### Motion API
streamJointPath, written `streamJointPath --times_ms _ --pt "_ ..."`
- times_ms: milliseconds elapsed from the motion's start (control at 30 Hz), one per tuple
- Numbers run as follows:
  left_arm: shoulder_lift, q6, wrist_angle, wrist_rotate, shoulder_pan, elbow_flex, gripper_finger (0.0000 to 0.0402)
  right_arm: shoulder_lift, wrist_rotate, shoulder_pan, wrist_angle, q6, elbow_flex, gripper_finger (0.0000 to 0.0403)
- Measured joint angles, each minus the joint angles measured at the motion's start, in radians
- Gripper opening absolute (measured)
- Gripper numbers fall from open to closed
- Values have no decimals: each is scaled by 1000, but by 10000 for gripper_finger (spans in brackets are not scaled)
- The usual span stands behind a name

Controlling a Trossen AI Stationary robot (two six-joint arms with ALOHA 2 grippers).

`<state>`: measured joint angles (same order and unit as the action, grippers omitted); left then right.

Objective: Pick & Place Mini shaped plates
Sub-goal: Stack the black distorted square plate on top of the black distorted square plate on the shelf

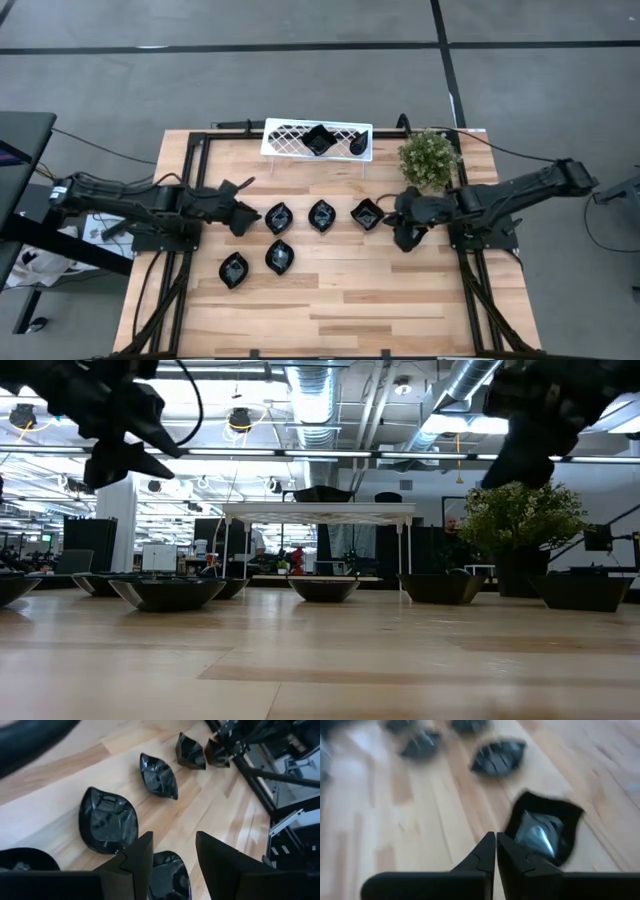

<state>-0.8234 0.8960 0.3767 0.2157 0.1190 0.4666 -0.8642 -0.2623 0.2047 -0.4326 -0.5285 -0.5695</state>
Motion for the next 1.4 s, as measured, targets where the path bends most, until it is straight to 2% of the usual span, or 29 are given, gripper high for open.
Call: streamJointPath --times_ms 167,300,500,600,767,1000,1400 --pt "107 -27 -3 26 -21 -46 150 -146 1 -45 -176 -19 -117 25" --pt "179 -70 0 28 -33 -71 150 -245 6 -107 -234 -20 -186 38" --pt "253 -205 -2 28 -33 -72 150 -343 138 -227 -265 -23 -234 62" --pt "282 -281 -2 28 -33 -72 150 -369 161 -267 -266 -23 -237 75" --pt "311 -294 -1 28 -33 -72 150 -375 195 -311 -264 -26 -238 107" --pt "312 -298 0 28 -33 -71 150 -425 222 -332 -277 -131 -238 150" --pt "313 -324 0 27 -33 -71 150 -561 214 -368 -212 -135 -238 151"
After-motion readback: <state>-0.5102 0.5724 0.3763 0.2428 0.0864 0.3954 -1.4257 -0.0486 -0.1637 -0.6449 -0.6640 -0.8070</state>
